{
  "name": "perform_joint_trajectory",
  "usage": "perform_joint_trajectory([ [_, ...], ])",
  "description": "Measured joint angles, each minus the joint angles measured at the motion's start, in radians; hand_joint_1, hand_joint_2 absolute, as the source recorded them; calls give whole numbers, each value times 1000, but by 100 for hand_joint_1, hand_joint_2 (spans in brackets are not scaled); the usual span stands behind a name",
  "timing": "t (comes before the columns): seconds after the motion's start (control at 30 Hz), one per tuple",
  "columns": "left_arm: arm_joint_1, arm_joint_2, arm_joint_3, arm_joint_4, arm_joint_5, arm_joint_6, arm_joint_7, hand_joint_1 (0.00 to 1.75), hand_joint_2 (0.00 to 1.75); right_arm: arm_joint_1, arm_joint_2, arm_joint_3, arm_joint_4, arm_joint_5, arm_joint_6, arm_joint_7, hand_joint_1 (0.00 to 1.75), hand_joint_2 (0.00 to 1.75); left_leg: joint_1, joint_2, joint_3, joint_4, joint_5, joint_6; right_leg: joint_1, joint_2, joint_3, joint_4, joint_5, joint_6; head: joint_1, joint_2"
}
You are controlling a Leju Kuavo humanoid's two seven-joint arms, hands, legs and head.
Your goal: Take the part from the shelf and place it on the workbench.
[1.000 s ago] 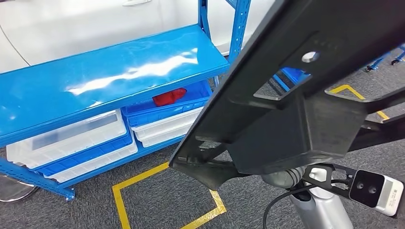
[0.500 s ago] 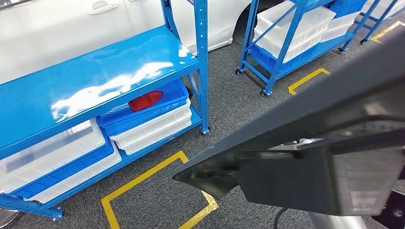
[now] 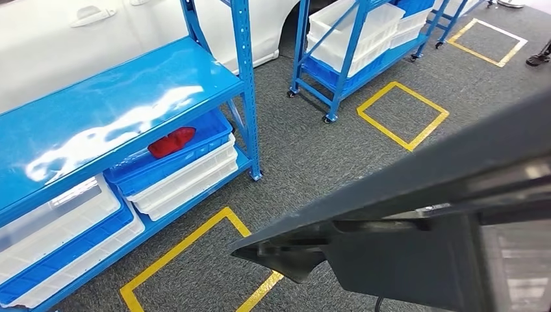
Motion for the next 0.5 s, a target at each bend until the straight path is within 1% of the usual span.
perform_joint_trajectory([
  [0.03, -1, -2, 1, 0, 2, 1, 0, 0, 0, -1, -1, 2, 0, -11, 1, 3, 175, 175, 0, 11, -1, 3, -1, -1, 0, -8, 31, -51, 27, 0, 0, 0],
  [0.07, -2, -4, 2, 0, 5, 1, -1, 0, 0, -4, -2, 4, 0, -25, 2, 7, 175, 175, -1, 20, 0, 6, -4, -4, 0, -26, 75, -126, 57, -2, 0, 0],
  [0.1, -3, -6, 3, 0, 8, 2, -1, 0, 0, -9, -3, 6, 0, -40, 3, 12, 175, 175, -3, 28, -1, 10, -7, -8, 4, -45, 113, -195, 78, -7, 0, 0],
  [0.13, -3, -8, 4, 0, 11, 2, -1, 0, 0, -13, -4, 7, 0, -54, 7, 15, 175, 175, -6, 36, -1, 12, -9, -12, 7, -59, 139, -246, 90, -15, -1, 0],
  [0.17, -3, -10, 5, 0, 14, 3, 0, 0, 0, -16, -6, 8, 0, -66, 12, 16, 175, 175, -9, 43, -1, 15, -11, -17, 11, -66, 150, -271, 93, -23, -1, 0],
  [0.2, -3, -12, 6, 0, 17, 3, 3, 0, 0, -18, -9, 9, 0, -76, 18, 16, 175, 175, -11, 51, -1, 15, -12, -21, 13, -59, 148, -274, 93, -30, -1, 0],
  [0.23, -3, -15, 7, 0, 17, 2, 8, 0, 0, -18, -12, 8, 0, -85, 25, 15, 175, 175, -11, 59, 0, 14, -12, -26, 13, -48, 146, -276, 96, -37, -1, 0],
  [0.27, -3, -18, 8, 0, 16, 1, 14, 0, 0, -18, -14, 8, 0, -91, 31, 13, 175, 175, -9, 57, 0, 17, -17, -32, 11, -40, 146, -279, 99, -43, -1, 0],
  [0.3, -3, -20, 8, 0, 15, -2, 20, 0, 0, -18, -16, 8, 1, -97, 37, 12, 175, 175, -7, 45, -5, 31, -31, -37, 9, -31, 145, -283, 103, -49, -2, 0],
  [0.33, -1, -22, 9, 0, 14, -8, 27, 0, 0, -18, -17, 6, 2, -103, 44, 10, 175, 175, -4, 25, -19, 68, -57, -42, 7, -22, 145, -287, 106, -55, -2, 0],
  [0.37, 0, -23, 10, 0, 16, -16, 32, 0, 0, -17, -17, 4, 4, -110, 52, 6, 175, 175, -1, 0, -44, 125, -91, -46, 6, -13, 144, -289, 109, -59, -3, 0],
  [0.4, 2, -23, 13, 0, 19, -27, 35, 0, 0, -15, -17, 0, 6, -119, 61, -1, 175, 175, 0, -17, -75, 196, -127, -48, 6, -3, 141, -289, 111, -62, -3, 0],
  [0.43, 4, -23, 17, 0, 23, -38, 37, 0, 0, -12, -17, -9, 9, -132, 74, -10, 175, 175, 0, -26, -105, 263, -154, -50, 7, 7, 139, -288, 113, -63, -3, 0],
  [0.47, 6, -24, 22, 0, 25, -48, 37, 0, 0, -8, -17, -21, 12, -144, 87, -18, 175, 175, 1, -29, -123, 303, -162, -50, 7, 18, 137, -288, 114, -63, -3, 0],
  [0.5, 7, -23, 26, 0, 26, -55, 37, 0, 0, -2, -17, -37, 15, -154, 102, -26, 175, 175, 1, -31, -121, 301, -148, -49, 8, 30, 137, -287, 115, -62, -3, 0],
])
